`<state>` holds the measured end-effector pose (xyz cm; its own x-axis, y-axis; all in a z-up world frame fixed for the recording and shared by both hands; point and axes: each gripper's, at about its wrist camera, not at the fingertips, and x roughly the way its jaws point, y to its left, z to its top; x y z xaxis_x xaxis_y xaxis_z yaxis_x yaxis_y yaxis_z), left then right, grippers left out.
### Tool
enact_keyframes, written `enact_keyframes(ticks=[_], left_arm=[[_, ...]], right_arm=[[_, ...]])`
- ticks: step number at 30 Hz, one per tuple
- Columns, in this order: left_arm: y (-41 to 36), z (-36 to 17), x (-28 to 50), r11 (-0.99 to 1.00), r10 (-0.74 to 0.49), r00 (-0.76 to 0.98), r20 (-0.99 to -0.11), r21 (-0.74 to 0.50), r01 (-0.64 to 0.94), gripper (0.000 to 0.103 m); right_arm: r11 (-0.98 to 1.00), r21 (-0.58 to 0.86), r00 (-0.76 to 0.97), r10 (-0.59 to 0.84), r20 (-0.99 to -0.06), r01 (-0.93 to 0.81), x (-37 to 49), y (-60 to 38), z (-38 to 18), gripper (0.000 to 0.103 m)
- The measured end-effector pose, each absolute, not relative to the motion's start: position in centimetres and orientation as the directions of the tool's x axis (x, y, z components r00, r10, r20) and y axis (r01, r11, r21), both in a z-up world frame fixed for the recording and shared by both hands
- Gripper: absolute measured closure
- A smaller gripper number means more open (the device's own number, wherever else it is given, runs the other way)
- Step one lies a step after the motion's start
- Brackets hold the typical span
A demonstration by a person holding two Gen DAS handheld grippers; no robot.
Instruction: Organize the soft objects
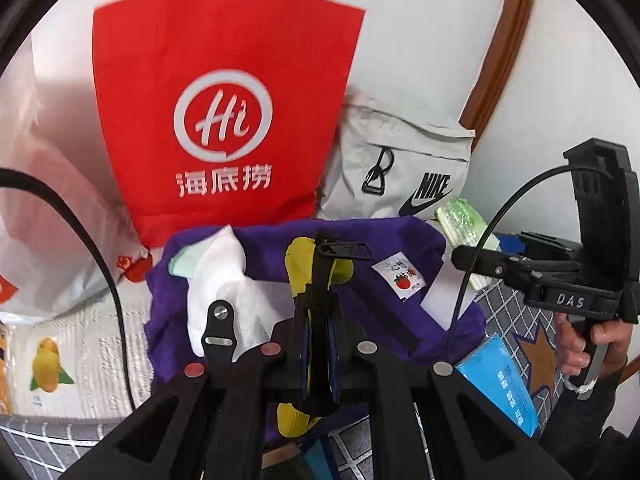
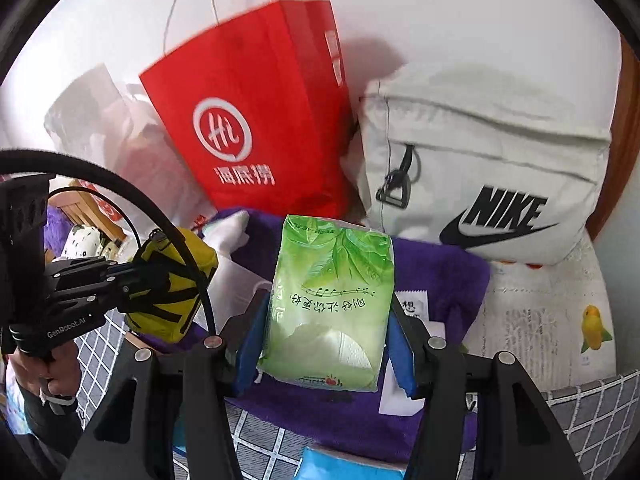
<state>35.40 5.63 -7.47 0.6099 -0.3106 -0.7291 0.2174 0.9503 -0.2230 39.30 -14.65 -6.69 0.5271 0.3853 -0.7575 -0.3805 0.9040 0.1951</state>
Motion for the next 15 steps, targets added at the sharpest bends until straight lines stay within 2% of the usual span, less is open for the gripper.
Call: enact_keyframes(ticks=[15], left_arm=[[5.3, -10.0, 37.0, 0.925, -0.380, 0.556, -0.739, -0.315, 0.214, 0.095]], right_arm=[[0.882, 0.176, 0.410, 0.370, -0.834, -0.436, 40.6, -11.8, -11.2, 0.049]])
